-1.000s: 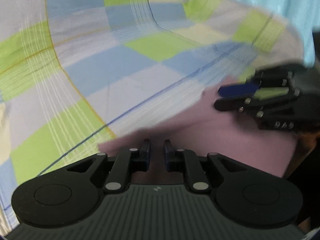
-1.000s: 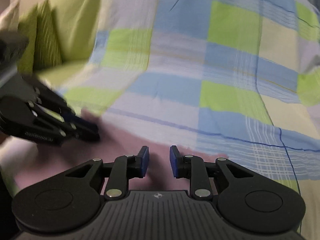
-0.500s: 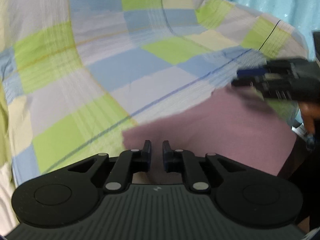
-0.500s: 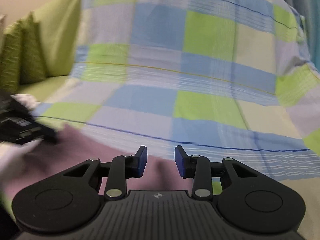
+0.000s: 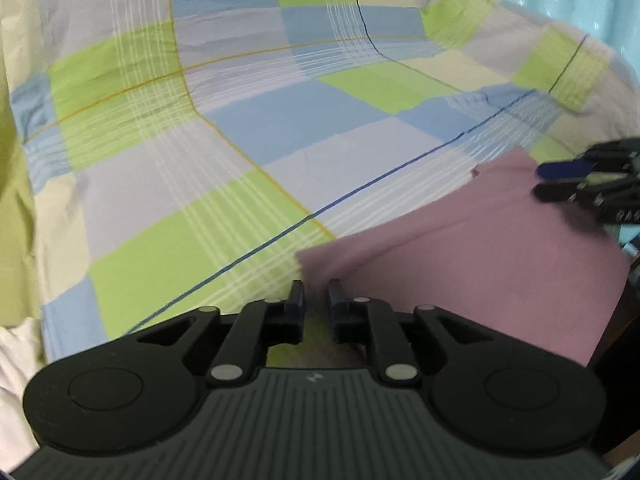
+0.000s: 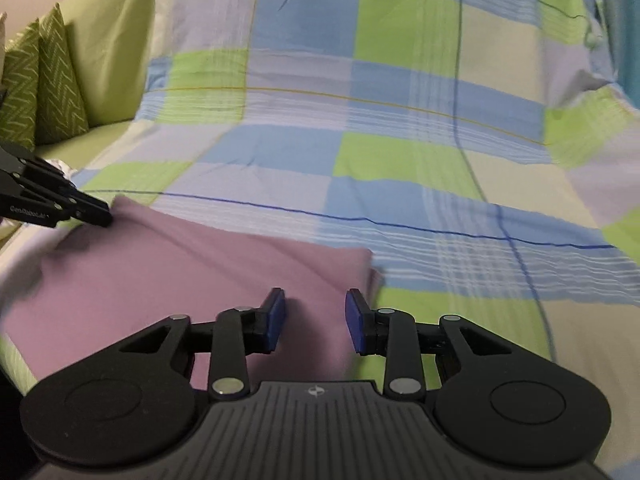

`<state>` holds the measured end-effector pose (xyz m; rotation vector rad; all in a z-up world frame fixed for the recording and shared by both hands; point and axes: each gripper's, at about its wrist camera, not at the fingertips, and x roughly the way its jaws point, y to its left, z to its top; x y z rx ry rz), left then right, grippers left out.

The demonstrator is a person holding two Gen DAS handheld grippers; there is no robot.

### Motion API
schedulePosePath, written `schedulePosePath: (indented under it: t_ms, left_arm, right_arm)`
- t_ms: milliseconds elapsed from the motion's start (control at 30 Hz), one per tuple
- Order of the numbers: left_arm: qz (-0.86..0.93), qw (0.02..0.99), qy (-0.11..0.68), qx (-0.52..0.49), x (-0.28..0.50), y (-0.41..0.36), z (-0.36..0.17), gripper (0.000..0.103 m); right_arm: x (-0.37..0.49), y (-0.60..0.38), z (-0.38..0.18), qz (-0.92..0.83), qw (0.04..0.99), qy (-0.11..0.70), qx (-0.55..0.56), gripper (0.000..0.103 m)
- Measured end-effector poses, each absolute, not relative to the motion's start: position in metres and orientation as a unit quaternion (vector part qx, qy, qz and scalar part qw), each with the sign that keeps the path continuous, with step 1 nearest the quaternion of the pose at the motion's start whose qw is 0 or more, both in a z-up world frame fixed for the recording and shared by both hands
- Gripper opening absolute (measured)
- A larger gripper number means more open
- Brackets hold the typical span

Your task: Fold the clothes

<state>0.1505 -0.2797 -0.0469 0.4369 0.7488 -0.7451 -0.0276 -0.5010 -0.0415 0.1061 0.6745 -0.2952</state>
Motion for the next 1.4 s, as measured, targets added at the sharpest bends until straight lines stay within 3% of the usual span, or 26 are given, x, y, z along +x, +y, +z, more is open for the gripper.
schedulePosePath:
  t_ms: [233, 367, 600, 700, 933, 1100, 1167, 1400]
  left_arm:
    - [-0.392, 0.847, 0.316, 0.172, 0.095, -0.278, -0.017, 0.009]
    - [-0.406, 0.815, 0.345, 0.226, 0.079, -0.3, -0.041, 0.01]
    - [-0.398, 0.808, 0.366, 0.234, 0.085, -0.277, -0.044, 0.013]
    - [-0.392, 0.818, 0.354, 0.227, 0.087, -0.28, -0.037, 0.012]
    - [-0.383, 0.829, 0.343, 0.222, 0.111, -0.291, -0.041, 0.012]
    - [-0.389, 0.827, 0.366, 0.173, 0.13, -0.269, -0.05, 0.022]
    - [-0.393, 0.826, 0.368, 0.168, 0.134, -0.267, -0.051, 0.023]
    - [-0.394, 0.825, 0.358, 0.19, 0.128, -0.271, -0.046, 0.022]
  right_arm:
    - [-0.036, -0.457, -0.033, -0.102, 0.94, 0.318, 0.074, 0.034]
    - [-0.023, -0.435, -0.049, -0.071, 0.929, 0.349, 0.097, 0.035]
    - [-0.054, -0.423, -0.044, -0.066, 0.914, 0.396, 0.062, 0.038]
    - [-0.059, -0.424, -0.032, -0.078, 0.92, 0.376, 0.075, 0.038]
    - [-0.003, -0.397, -0.026, -0.042, 0.941, 0.329, 0.07, 0.038]
    - [0.025, -0.379, -0.046, 0.005, 0.939, 0.341, 0.052, 0.039]
    - [0.019, -0.365, -0.052, 0.024, 0.937, 0.348, 0.024, 0.046]
    - [-0.022, -0.354, -0.053, 0.028, 0.926, 0.377, -0.006, 0.042]
